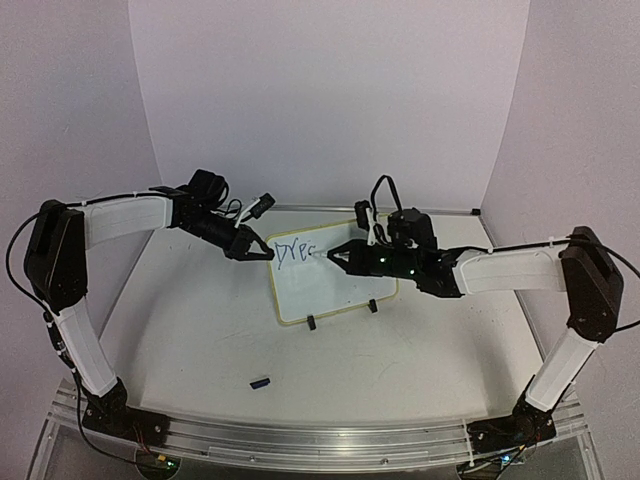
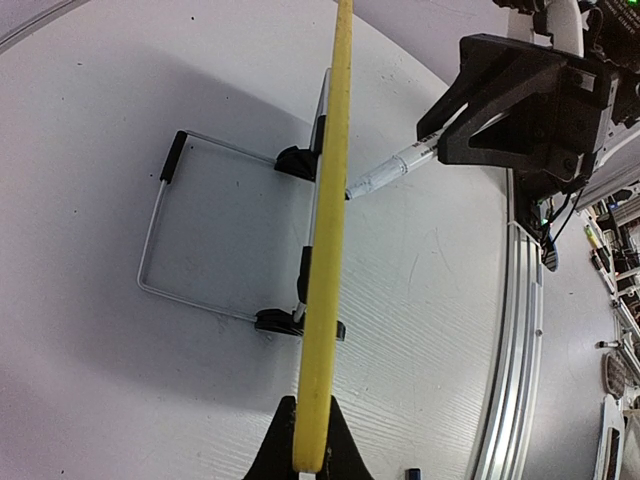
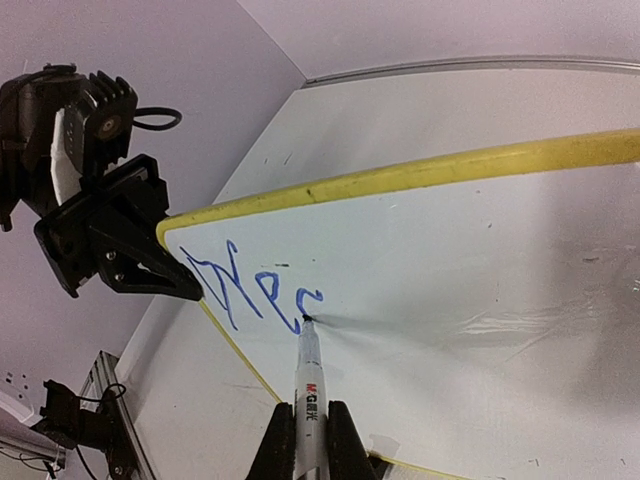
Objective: Write a sentence on the whiteboard
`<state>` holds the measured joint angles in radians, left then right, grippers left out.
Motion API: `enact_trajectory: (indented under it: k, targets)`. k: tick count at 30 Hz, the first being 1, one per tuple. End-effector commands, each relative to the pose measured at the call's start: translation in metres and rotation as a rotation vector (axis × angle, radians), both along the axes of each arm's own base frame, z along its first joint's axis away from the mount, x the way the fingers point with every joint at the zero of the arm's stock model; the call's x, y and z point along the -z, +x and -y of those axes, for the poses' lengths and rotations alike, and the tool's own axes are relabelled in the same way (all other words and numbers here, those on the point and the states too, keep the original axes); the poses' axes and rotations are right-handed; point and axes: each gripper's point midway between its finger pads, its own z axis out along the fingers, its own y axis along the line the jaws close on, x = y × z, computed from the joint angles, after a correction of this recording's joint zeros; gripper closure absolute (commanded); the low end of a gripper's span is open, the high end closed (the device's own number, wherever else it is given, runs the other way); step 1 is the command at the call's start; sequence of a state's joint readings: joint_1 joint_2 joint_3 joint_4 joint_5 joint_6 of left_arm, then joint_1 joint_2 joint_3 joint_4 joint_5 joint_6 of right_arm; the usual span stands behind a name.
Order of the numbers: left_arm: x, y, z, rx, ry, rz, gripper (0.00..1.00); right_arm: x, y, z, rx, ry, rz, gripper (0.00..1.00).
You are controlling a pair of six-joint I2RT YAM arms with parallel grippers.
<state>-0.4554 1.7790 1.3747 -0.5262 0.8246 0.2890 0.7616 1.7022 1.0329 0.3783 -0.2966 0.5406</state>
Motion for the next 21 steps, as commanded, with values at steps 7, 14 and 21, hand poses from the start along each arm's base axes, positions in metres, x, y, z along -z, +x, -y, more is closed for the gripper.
enact_trajectory:
  k: [7,14,21]
  targets:
    - [0.002,-0.003,-0.001,0.001,0.053,0.007,1.0,-0.025,0.009,0.011,0.062,0.01,0.06,1.0]
    - [0.002,-0.003,-0.001,0.001,0.053,0.009,1.0,-0.042,0.011,0.012,0.07,0.03,0.091,1.0]
    - [0.0,-0.004,-0.001,0.002,0.052,0.011,1.0,-0.046,0.012,0.011,0.073,0.034,0.098,1.0]
